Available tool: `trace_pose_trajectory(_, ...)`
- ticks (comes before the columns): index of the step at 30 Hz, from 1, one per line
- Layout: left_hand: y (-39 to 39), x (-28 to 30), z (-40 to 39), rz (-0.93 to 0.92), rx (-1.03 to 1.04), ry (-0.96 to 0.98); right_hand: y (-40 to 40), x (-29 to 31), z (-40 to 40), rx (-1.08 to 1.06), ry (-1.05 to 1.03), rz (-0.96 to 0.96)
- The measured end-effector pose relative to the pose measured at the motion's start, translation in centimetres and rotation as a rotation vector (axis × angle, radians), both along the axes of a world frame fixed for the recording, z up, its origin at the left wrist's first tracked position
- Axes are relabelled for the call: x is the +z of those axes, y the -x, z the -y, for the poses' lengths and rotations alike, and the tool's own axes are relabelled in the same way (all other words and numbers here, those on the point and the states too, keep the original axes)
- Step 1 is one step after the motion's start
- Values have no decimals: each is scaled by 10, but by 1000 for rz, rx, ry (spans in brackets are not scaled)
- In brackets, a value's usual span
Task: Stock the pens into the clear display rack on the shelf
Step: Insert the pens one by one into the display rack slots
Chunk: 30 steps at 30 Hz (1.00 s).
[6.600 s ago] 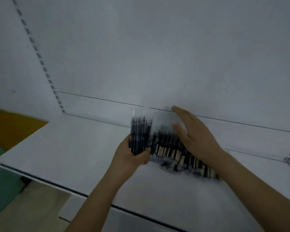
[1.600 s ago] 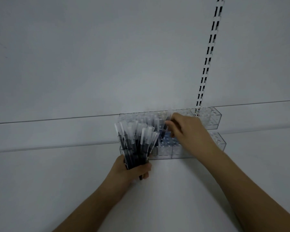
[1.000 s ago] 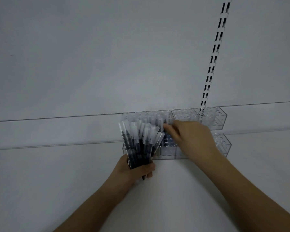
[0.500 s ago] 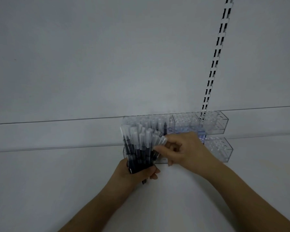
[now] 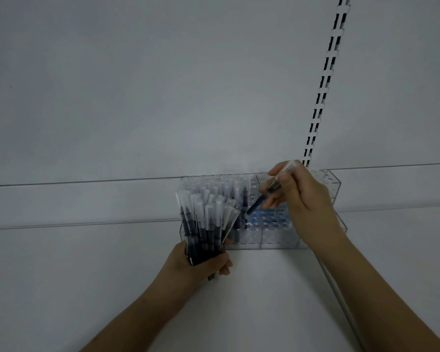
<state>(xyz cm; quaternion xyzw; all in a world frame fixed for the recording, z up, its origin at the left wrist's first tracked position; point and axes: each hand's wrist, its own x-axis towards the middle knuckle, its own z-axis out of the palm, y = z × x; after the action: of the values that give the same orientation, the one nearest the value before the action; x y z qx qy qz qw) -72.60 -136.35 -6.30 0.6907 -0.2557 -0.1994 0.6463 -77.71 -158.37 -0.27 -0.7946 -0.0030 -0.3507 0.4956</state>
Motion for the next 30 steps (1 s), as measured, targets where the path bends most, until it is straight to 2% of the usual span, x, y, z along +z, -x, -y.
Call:
trace_pose_trajectory(6,0,-1,0,-1,-11,2,-7,-10,-5,12,400,-267)
trace_pose_trajectory(10,1,-1,0,3,-13,1,-12,-7,-18,-75,538,-278)
trace_pose_trajectory(14,0,-2,2,17,-14,-1,-19,-13,-27,-162,711,-401)
trace_pose_trajectory(21,-2,-3,1,-3,-15,8,-15,-14,-27,-312,826,-443)
trace_pose_trajectory(29,1,0,0,16,-19,-4,-17,-22,-25,-340,876,-242)
trace_pose_trajectory(30,1,1,0,20,-24,-6,-16,-19,-25,-341,897,-261)
